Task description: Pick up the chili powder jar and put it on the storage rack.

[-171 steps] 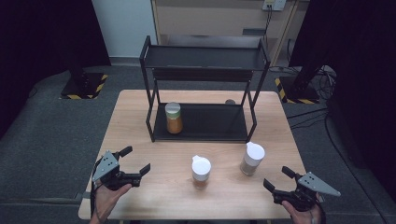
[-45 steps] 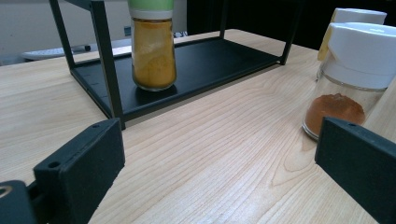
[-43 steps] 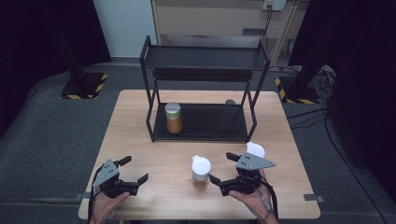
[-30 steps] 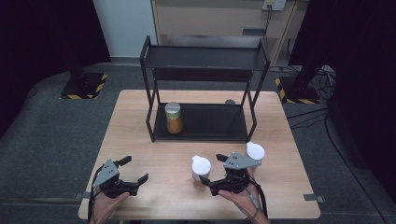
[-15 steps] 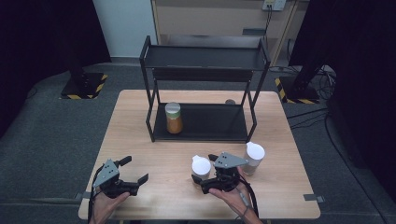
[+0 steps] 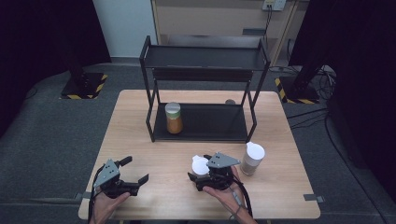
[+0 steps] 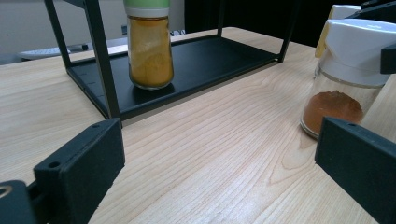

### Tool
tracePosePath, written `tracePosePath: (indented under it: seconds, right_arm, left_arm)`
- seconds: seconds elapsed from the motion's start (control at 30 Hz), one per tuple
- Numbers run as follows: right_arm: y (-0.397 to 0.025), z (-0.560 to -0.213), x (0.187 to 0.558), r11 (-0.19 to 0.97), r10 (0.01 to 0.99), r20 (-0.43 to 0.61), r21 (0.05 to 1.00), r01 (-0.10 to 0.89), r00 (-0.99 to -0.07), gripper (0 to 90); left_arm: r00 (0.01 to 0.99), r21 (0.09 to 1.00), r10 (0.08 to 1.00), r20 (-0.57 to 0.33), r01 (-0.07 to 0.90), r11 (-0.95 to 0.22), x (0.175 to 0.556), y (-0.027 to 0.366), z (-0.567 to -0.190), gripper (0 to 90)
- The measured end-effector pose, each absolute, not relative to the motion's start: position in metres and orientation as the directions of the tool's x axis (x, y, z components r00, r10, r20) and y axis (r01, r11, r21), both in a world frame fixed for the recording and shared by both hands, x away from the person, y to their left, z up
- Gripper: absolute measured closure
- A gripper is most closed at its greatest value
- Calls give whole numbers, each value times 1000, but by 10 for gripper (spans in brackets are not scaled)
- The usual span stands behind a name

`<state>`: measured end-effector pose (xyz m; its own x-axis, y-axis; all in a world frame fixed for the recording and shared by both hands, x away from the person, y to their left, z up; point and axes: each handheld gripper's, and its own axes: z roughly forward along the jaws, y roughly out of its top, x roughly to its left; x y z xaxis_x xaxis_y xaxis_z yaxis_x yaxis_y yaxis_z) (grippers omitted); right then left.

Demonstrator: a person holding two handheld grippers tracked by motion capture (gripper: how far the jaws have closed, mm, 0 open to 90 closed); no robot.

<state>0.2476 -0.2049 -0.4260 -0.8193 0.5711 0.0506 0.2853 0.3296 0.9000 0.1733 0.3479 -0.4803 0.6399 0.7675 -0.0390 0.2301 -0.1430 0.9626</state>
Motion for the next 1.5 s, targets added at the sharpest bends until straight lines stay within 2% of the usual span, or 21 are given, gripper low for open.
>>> tracePosePath:
  seconds: [0.33, 0.9, 1.5]
  right_arm:
    - [-207, -432, 243, 337, 577, 26, 903, 267, -816, 307]
    - [-207, -423, 254, 365, 550, 17, 894, 259, -835, 313]
    - [-206, -394, 281, 360, 523, 14, 902, 236, -852, 313]
  left_arm:
    - [639, 962, 768, -39, 231, -143, 173, 348, -480, 3]
    - [641, 962, 767, -42, 232, -141, 174, 348, -481, 2]
    - [645, 962, 763, -44, 234, -143, 175, 348, -481, 3]
